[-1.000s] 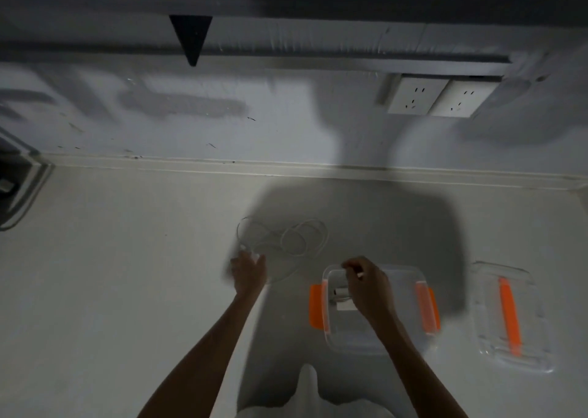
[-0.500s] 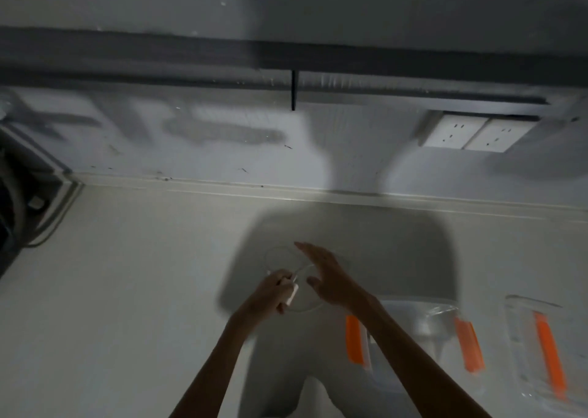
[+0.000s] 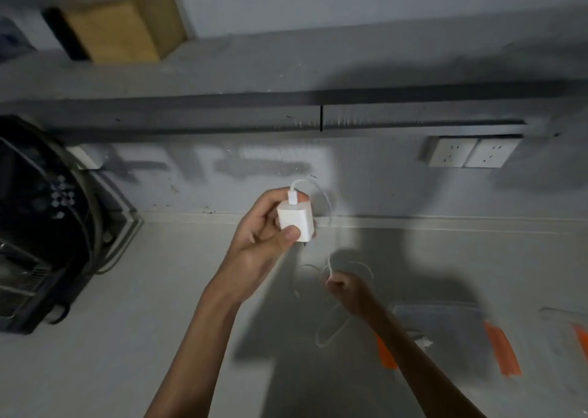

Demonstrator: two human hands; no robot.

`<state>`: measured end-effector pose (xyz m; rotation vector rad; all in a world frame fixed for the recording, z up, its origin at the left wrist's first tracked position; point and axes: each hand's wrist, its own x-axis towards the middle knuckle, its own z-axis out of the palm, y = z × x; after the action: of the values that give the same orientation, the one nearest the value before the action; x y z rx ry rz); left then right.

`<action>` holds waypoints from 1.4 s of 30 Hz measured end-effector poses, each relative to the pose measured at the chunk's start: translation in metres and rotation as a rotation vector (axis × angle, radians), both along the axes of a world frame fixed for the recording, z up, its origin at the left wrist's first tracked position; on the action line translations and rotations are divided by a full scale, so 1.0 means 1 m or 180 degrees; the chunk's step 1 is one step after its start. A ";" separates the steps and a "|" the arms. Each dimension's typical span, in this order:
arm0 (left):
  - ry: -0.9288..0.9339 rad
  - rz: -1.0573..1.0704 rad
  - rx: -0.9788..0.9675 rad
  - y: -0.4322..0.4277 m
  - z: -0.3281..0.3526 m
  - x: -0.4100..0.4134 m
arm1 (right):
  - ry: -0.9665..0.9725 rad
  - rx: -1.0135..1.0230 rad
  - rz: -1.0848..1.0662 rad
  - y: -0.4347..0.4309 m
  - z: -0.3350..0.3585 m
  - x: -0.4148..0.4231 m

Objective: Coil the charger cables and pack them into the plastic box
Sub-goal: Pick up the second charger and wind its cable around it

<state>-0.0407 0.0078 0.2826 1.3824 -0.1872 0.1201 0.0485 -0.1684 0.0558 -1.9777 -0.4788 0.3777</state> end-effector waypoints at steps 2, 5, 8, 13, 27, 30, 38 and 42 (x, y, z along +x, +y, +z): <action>-0.0070 0.0179 0.0340 0.001 0.008 0.004 | -0.0012 0.0112 -0.0116 -0.003 0.024 -0.009; 0.0157 0.0340 0.0800 -0.005 -0.004 0.013 | -0.0158 0.0584 -0.0308 -0.007 0.077 -0.025; 0.0465 0.0127 0.0775 -0.028 -0.036 0.008 | -0.0178 0.0964 -0.0341 -0.017 0.124 -0.037; 0.0605 -0.0217 -0.0293 -0.063 -0.055 -0.017 | 0.0263 0.1883 -0.0796 -0.062 0.178 -0.048; 0.0120 -0.0102 -0.0839 -0.201 0.038 -0.120 | 0.0554 0.2899 -0.0087 -0.149 0.213 -0.194; -0.0102 -0.0060 -0.0637 -0.224 0.060 -0.136 | 0.0021 0.2489 -0.0297 -0.169 0.188 -0.227; -0.0521 0.0218 -0.0559 -0.240 0.117 -0.166 | 0.0211 0.0404 -0.0122 -0.266 0.086 -0.269; -0.0496 -0.0183 -0.0278 -0.267 0.122 -0.184 | -0.0493 -0.1272 0.0021 -0.307 0.054 -0.270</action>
<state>-0.2247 -0.2596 0.4045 1.2799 -0.3476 0.1864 -0.2219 -0.4754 0.1101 -2.4057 -0.5390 0.3450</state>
